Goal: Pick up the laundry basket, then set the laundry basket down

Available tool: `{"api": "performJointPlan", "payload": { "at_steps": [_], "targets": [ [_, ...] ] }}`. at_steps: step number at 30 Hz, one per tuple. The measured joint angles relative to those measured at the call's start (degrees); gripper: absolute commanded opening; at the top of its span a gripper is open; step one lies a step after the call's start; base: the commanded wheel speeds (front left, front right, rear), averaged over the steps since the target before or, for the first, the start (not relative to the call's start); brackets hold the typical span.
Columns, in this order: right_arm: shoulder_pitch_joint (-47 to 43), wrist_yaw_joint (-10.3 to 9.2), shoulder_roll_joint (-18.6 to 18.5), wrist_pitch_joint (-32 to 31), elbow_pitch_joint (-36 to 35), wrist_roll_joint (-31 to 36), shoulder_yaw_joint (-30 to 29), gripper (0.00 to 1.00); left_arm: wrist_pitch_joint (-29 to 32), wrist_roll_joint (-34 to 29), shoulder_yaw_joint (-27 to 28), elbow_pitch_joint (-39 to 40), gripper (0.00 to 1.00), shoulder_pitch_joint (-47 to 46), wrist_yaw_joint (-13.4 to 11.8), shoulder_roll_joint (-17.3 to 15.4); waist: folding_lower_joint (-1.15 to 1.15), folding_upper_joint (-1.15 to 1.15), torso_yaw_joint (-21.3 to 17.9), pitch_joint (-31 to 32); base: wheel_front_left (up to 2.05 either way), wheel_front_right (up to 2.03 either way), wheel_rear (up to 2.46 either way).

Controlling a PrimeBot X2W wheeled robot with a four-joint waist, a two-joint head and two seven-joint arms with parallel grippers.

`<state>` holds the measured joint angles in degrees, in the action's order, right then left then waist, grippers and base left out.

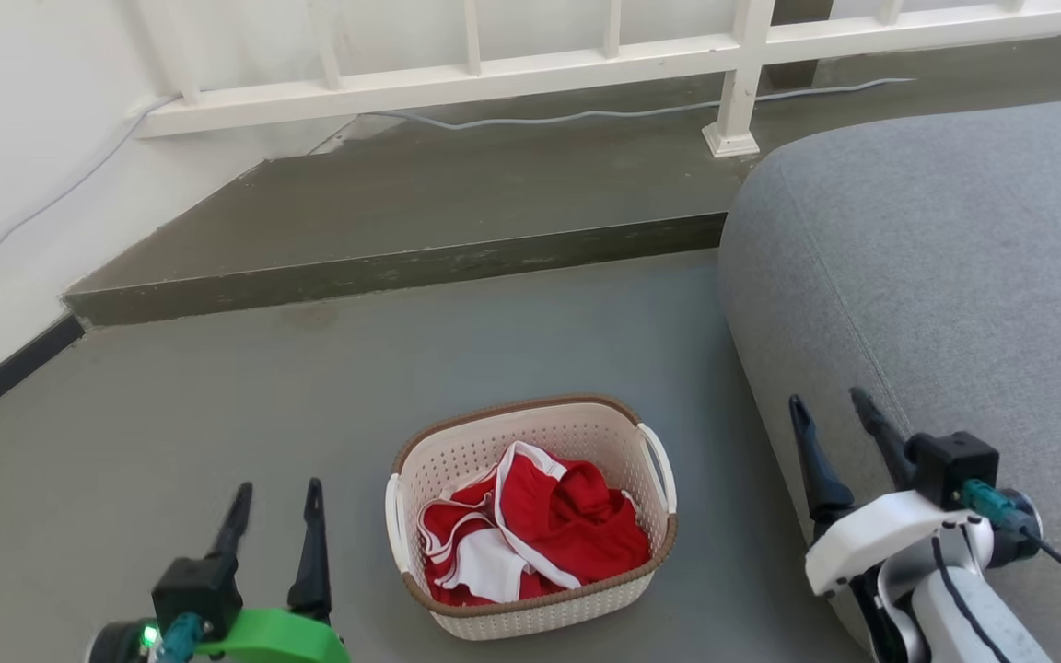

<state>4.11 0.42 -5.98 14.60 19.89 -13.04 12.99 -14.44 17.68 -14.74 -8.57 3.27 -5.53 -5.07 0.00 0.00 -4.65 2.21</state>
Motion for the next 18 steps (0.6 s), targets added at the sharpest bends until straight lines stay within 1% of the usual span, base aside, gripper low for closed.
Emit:
{"api": "performJointPlan", "payload": {
  "at_steps": [6,8,10,18],
  "targets": [
    [-2.09,0.07,0.65,-0.22,1.70,-0.91,-0.47,0.00,0.26,0.69,-0.18,-1.70,0.00,0.87,0.05,0.52,0.00,0.00,0.08,-0.03,0.00,0.00,0.00],
    [-2.07,0.20,0.66,-0.57,1.75,-1.70,-1.18,0.00,0.29,1.93,-0.12,-1.72,0.00,0.87,0.07,0.52,0.00,0.00,0.18,-0.07,0.00,0.00,0.00],
    [-1.97,0.23,0.67,-1.18,1.86,-2.71,-1.85,0.00,0.38,2.90,-0.02,-1.74,0.00,0.88,0.63,0.52,0.00,0.00,0.33,-0.13,0.00,0.00,0.00],
    [-0.65,0.82,0.78,-4.10,2.80,-9.66,-4.89,0.00,1.87,9.87,1.32,-1.74,0.00,0.88,1.49,0.59,0.00,0.00,0.79,-0.35,0.00,0.00,0.00]
  ]
}}
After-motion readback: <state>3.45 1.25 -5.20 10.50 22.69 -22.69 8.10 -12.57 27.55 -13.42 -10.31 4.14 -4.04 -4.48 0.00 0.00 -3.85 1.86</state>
